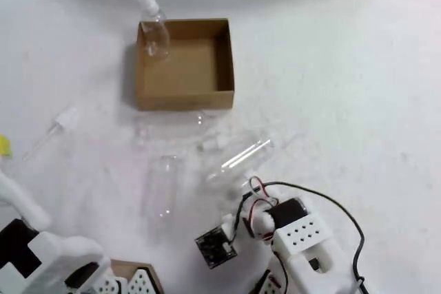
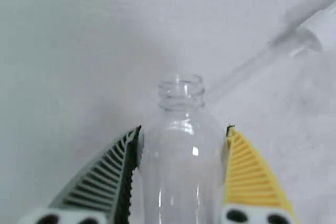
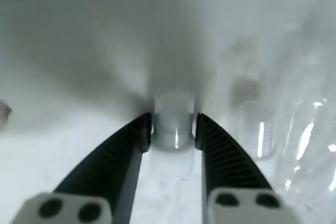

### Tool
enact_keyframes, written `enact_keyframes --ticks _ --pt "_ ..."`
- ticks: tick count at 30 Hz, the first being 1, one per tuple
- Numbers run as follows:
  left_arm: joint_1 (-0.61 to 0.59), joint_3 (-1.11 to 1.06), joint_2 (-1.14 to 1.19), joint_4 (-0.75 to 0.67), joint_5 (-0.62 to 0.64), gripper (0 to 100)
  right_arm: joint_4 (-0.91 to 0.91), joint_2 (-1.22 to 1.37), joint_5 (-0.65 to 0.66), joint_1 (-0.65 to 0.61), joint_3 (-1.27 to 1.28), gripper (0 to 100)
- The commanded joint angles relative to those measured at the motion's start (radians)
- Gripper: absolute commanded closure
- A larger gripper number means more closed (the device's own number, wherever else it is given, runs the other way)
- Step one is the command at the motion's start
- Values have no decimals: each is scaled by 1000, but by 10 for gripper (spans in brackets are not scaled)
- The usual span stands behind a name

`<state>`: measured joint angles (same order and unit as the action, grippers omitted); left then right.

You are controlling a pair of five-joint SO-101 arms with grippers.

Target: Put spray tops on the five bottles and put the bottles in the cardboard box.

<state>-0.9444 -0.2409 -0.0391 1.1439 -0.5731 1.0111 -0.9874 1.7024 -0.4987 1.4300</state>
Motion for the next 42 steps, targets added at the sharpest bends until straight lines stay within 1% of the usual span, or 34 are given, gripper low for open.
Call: enact_keyframes --ticks 1,3,7,10,13,15,18,21,25,28,30,33,35,37,39,42 --pt "70 -8 -18 20 -2 969 -27 -5 3 -12 -3 932" --pt "94 -5 -19 21 0 969 -64 -5 -8 -1 -2 987" --pt "145 11 -56 52 63 969 -137 -15 -115 67 -9 983" --pt "205 12 -142 89 103 969 -174 -16 -238 136 -44 982" --pt "280 -14 -251 110 157 969 -174 -16 -410 208 -126 982" --pt "335 -49 -331 110 190 969 -173 -13 -572 234 -193 982" --pt "421 -117 -433 86 239 969 -147 -5 -848 242 -311 982" --pt "492 -190 -529 32 327 969 -130 -5 -1063 234 -416 982" --pt "572 -279 -650 -40 416 969 -145 -5 -1255 188 -523 982" --pt "639 -339 -750 -91 437 969 -245 -5 -1369 150 -591 982" --pt "674 -374 -822 -133 433 969 -381 -5 -1435 128 -623 982" --pt "714 -417 -920 -201 433 965 -636 -5 -1522 104 -647 982" --pt "739 -433 -970 -239 436 968 -826 -5 -1537 68 -655 982" --pt "769 -440 -1010 -275 436 969 -986 -5 -1522 8 -666 982" --pt "796 -440 -1040 -293 436 969 -1098 -4 -1481 -54 -692 982" --pt "800 -440 -1081 -293 437 969 -1125 -4 -1399 -174 -770 982"
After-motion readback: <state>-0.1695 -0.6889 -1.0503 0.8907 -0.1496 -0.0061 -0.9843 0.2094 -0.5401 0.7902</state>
